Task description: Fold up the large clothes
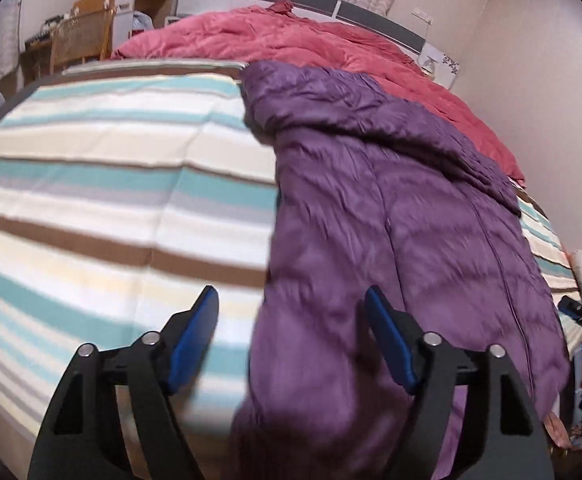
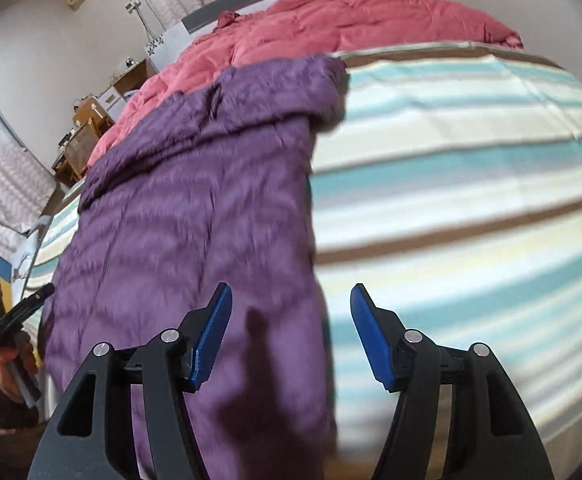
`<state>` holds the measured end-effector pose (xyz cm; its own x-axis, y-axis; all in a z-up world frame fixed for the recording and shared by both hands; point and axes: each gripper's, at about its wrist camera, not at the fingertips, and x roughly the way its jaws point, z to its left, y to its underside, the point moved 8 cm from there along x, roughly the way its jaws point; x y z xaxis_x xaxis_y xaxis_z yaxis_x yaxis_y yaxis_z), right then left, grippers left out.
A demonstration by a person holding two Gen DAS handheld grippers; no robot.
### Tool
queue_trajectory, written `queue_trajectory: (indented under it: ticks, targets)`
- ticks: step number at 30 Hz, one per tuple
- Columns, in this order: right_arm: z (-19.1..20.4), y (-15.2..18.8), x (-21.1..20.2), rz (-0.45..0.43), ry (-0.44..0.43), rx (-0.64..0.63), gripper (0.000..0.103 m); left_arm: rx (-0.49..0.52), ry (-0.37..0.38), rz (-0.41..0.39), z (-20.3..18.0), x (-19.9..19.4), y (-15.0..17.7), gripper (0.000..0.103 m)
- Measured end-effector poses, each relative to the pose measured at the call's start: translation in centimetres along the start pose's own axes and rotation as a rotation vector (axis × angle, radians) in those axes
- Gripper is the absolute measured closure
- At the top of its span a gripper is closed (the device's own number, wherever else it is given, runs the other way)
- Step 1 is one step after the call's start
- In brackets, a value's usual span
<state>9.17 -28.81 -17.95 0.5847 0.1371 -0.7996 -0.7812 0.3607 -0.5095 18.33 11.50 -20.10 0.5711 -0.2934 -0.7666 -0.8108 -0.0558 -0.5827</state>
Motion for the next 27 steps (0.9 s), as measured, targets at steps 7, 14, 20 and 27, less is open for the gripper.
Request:
queue_trajectory:
  ticks: [7,14,20,27]
  targets:
    - [0.0,3.9,-0.9,0.031,-0.068,0.033,0.048,0.109,0.06,0.018,-2.2,-1.1,2.8,0.033]
    - [2.3,5.8,-1.3,0.054,-0.13,-0.021,0.047,0.105,0.107,0.031,-2.9,-2.0,3.8,0.041]
    - [2.8,6.8,-1.5,0.065,-0.179,-0.017,0.056,0.097,0.117,0.043,-3.2,-2.4,4.8,0.046]
    - [2.3,6.7,-1.6,0.06,-0.197,0.004,0.094,0.072,0.106,0.053,-2.9,-2.9,5.0,0.091]
